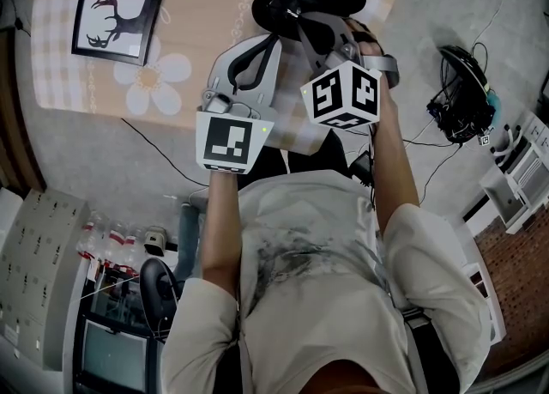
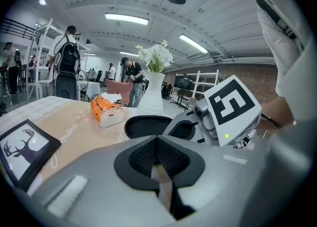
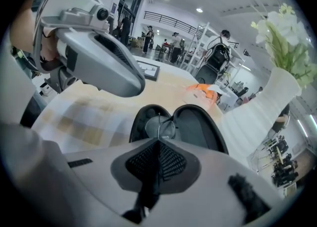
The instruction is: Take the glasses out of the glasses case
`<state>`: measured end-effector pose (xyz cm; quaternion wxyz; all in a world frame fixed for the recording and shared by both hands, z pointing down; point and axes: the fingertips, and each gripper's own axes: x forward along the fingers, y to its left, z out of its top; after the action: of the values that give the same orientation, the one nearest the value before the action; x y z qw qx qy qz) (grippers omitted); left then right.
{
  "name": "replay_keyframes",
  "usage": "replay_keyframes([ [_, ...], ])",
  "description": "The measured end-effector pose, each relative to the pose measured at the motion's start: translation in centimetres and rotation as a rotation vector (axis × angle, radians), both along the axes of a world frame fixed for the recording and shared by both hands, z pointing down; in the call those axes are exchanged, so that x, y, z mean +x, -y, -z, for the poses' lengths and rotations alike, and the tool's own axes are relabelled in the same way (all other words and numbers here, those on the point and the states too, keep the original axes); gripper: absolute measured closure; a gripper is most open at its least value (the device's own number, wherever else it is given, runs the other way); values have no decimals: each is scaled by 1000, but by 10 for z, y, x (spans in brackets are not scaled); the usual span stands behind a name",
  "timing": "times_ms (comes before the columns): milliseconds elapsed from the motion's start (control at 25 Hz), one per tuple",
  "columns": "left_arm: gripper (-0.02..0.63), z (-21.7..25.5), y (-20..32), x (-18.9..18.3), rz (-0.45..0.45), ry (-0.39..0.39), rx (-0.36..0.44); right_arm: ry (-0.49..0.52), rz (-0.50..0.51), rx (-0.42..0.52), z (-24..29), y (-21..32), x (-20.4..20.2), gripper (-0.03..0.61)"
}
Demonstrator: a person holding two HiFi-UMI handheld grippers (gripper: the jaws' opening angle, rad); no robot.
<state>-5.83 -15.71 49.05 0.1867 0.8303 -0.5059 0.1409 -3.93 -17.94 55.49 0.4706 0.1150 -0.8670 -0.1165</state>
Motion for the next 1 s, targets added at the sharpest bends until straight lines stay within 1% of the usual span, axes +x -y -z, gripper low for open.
replay_keyframes([
  [1000,606,15,-9,3,-41,7,34,4,-57,60,25,-1,7,560],
])
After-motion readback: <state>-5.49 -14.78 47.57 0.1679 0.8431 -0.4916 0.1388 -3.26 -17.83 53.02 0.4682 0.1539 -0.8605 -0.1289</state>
